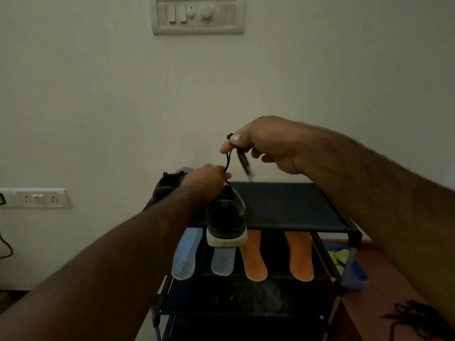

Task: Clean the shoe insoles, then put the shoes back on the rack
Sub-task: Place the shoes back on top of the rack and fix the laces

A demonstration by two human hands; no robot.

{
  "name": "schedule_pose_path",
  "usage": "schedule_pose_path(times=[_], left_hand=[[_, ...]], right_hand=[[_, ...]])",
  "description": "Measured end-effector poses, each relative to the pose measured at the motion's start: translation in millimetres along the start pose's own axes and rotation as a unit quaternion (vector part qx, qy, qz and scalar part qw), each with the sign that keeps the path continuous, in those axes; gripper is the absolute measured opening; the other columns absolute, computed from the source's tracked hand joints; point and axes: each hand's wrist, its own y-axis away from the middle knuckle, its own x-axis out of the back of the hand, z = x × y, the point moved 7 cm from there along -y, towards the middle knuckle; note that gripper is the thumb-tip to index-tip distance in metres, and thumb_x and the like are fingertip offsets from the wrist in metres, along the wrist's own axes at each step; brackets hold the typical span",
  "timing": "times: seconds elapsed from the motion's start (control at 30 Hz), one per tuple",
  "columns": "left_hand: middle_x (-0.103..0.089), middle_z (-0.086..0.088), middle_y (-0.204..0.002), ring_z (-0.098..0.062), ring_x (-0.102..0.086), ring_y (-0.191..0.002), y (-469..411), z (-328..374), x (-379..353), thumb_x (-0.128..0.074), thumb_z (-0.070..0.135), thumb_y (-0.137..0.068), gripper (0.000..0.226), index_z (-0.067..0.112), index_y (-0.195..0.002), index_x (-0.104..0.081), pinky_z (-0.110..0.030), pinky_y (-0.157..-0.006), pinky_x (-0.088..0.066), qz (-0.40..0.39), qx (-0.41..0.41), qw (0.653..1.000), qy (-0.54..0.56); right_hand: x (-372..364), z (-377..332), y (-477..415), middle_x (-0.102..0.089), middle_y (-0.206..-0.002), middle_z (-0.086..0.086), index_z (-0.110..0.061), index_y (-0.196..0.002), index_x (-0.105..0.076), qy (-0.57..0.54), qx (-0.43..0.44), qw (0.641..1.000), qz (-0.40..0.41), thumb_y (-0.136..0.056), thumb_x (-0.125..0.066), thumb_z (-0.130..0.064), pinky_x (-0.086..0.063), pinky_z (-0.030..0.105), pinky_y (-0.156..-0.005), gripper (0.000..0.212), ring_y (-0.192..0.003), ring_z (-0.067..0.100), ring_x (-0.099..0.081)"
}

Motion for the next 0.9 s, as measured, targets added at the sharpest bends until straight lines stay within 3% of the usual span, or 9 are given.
schedule_pose_path(times=[0.13,0.23,0.3,0.4,0.53,0.6,0.7,0.8,0.9], left_hand=[[-0.065,-0.004,-0.112,-0.022,-0.063,-0.102,3.5,-5.2,3.1,-0.041,0.035,-0.109,0.028,0.021,-0.124,-0.060,-0.045,-0.096,-0.053,0.007,-0.010,0.999,0.044],[-0.065,-0.006,-0.107,-0.025,-0.063,-0.098,-1.5,-8.4,3.1,-0.038,0.033,-0.110,0.030,0.018,-0.119,-0.062,-0.045,-0.094,-0.053,-0.003,-0.011,0.999,0.044],[-0.065,-0.006,-0.108,-0.024,-0.062,-0.096,-4.6,-7.0,4.0,-0.042,0.029,-0.109,0.026,0.018,-0.119,-0.063,-0.041,-0.089,-0.051,-0.004,-0.020,0.999,0.039],[-0.064,-0.004,-0.106,-0.021,-0.059,-0.093,-10.0,-12.1,0.7,-0.044,0.022,-0.107,0.025,0.015,-0.120,-0.064,-0.036,-0.084,-0.047,-0.001,-0.032,0.998,0.055],[-0.069,-0.006,-0.115,-0.020,-0.063,-0.100,-8.5,-12.5,4.0,-0.045,0.017,-0.107,0.027,0.011,-0.117,-0.069,-0.035,-0.089,-0.051,0.025,-0.067,0.991,0.110],[-0.069,-0.002,-0.111,-0.016,-0.064,-0.099,-5.7,-12.0,5.5,-0.049,0.014,-0.105,0.026,0.012,-0.118,-0.072,-0.023,-0.083,-0.046,0.047,-0.087,0.988,0.122],[-0.061,0.010,-0.094,0.004,-0.058,-0.079,6.9,-10.0,21.7,-0.057,0.006,-0.101,0.024,0.014,-0.113,-0.077,-0.001,-0.067,-0.038,0.102,-0.123,0.978,0.137],[-0.060,0.016,-0.087,0.020,-0.056,-0.074,25.3,-7.3,33.6,-0.064,0.000,-0.094,0.024,0.015,-0.106,-0.079,0.002,-0.066,-0.039,0.101,-0.184,0.966,0.153],[-0.067,0.011,-0.094,0.005,-0.062,-0.078,37.4,-0.3,24.6,-0.068,0.005,-0.093,0.023,0.020,-0.108,-0.078,-0.010,-0.074,-0.043,0.016,-0.205,0.977,0.062]], right_hand=[[-20.6,18.9,-24.3,-0.068,-0.094,-0.004,-0.007,-0.109,-0.077,0.020,0.038,0.999,0.028,-0.104,-0.054,-0.010,-0.042,0.014,-0.061,0.024,-0.077,0.004,-0.053],[-36.0,32.9,-42.2,-0.072,-0.110,0.006,-0.005,-0.100,-0.079,0.069,0.047,0.996,0.039,-0.099,-0.062,-0.007,-0.042,0.021,-0.065,0.017,-0.086,0.011,-0.058],[-39.5,43.7,-47.5,-0.076,-0.105,0.005,-0.012,-0.085,-0.079,0.077,0.046,0.995,0.044,-0.095,-0.068,-0.009,-0.052,0.026,-0.076,0.015,-0.092,0.015,-0.065],[-59.0,55.5,-56.5,-0.077,-0.098,0.006,-0.010,-0.095,-0.082,0.166,0.038,0.985,-0.015,-0.092,-0.072,-0.012,-0.057,0.035,-0.087,0.011,-0.097,0.020,-0.070],[-77.6,70.3,-71.2,-0.073,-0.108,0.009,-0.011,-0.110,-0.076,0.257,-0.020,0.963,-0.073,-0.094,-0.069,-0.018,-0.059,0.034,-0.080,0.019,-0.096,0.022,-0.069],[-79.7,81.7,-75.9,-0.072,-0.103,0.012,-0.008,-0.107,-0.073,0.239,-0.065,0.967,-0.068,-0.095,-0.068,-0.017,-0.058,0.030,-0.061,0.015,-0.087,0.023,-0.069],[-81.0,91.2,-77.8,-0.068,-0.091,0.011,-0.007,-0.097,-0.069,0.199,-0.099,0.973,-0.054,-0.095,-0.066,-0.011,-0.048,0.020,-0.039,0.005,-0.073,0.021,-0.067],[-82.5,90.2,-80.4,-0.063,-0.081,0.010,-0.005,-0.085,-0.064,0.203,-0.084,0.975,-0.028,-0.095,-0.066,-0.010,-0.041,0.018,-0.037,0.012,-0.065,0.019,-0.062],[-85.7,87.5,-75.1,-0.067,-0.086,0.013,-0.001,-0.096,-0.068,0.196,-0.074,0.977,-0.046,-0.097,-0.064,-0.007,-0.054,0.029,-0.050,0.007,-0.073,0.025,-0.067]])
